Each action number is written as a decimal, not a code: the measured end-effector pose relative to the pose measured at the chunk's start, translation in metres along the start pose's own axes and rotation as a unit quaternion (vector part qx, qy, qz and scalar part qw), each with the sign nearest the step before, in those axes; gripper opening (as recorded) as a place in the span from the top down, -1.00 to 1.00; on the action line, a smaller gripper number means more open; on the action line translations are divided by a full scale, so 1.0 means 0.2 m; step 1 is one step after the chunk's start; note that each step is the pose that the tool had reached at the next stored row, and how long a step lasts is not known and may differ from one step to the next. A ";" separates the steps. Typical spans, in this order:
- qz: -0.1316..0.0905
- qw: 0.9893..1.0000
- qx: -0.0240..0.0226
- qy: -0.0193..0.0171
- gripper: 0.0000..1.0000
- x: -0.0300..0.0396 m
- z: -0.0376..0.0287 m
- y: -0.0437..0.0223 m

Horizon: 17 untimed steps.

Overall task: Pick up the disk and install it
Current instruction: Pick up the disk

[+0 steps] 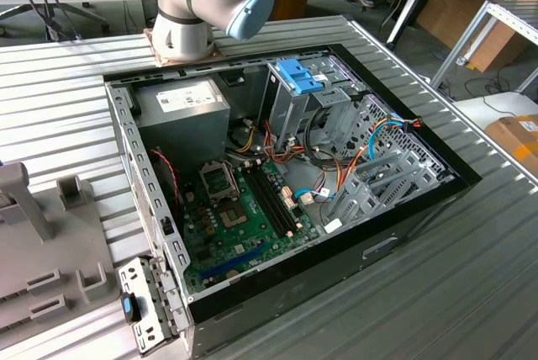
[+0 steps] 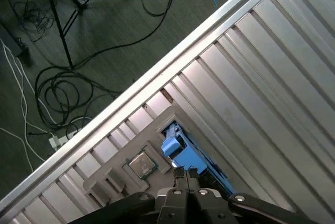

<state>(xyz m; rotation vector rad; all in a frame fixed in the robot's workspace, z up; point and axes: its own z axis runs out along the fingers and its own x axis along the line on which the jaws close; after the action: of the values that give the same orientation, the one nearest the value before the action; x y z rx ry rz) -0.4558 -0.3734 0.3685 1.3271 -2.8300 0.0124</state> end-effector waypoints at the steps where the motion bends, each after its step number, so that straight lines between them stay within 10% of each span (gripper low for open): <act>1: -0.008 1.000 0.000 0.000 0.79 0.000 0.000 0.000; 8: -0.069 0.998 0.001 0.000 0.79 -0.002 0.001 0.001; 17: -0.072 0.997 0.001 0.000 0.79 -0.002 0.001 0.001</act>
<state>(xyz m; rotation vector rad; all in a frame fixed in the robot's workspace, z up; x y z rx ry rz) -0.4558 -0.3729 0.3682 1.5288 -2.7270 0.0144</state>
